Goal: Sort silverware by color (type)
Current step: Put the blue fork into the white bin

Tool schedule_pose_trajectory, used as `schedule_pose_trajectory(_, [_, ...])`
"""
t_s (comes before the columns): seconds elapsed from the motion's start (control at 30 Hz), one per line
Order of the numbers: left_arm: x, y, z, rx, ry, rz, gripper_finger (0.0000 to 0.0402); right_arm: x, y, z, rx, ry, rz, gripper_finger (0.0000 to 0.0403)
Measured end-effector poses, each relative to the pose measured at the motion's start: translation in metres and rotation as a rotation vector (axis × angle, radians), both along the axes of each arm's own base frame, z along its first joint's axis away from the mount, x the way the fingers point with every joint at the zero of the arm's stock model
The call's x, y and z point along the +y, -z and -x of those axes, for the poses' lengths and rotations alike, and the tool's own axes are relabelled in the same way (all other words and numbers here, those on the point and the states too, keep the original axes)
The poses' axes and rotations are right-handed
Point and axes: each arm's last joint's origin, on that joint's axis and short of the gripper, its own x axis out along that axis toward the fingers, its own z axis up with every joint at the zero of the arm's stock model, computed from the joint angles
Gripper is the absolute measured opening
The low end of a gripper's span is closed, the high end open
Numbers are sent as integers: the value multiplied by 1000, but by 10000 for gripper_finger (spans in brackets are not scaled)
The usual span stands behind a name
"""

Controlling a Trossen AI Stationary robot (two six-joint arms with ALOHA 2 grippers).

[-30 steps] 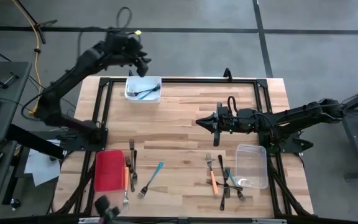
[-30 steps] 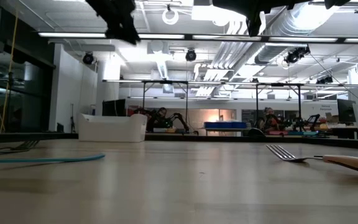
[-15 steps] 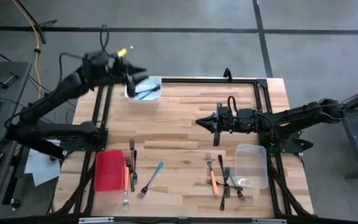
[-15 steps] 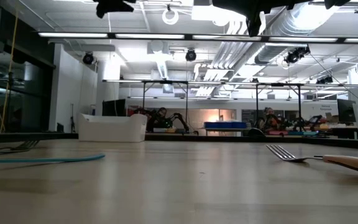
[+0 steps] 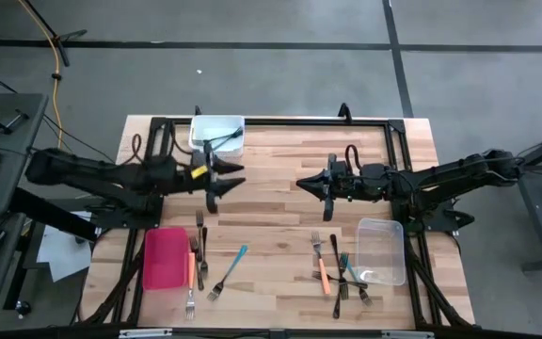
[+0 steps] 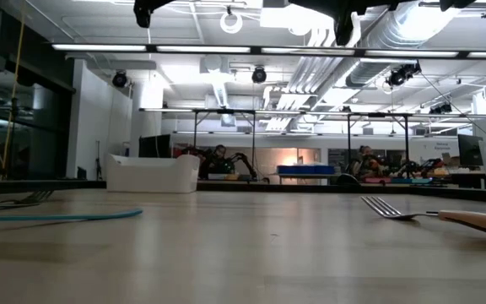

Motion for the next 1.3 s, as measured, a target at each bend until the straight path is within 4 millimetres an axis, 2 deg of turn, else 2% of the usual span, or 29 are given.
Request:
schedule_pose_trajectory(0.13, [-6,1,-3,-4,-22,-30,158,0,-1,0,-10,-1,20,5])
schedule_pose_trajectory(0.9, [-7,2,-3,21,-15,-66,158,0,-1,0,-10,-1,14,5])
schedule_pose_trajectory(1.1, [-17,-4,-4,262,56,4,158,0,-1,0,-9,-1,14,5])
schedule_pose_trajectory(1.3, [-57,-10,-12,614,281,50,158,0,0,0,0,-1,16,5])
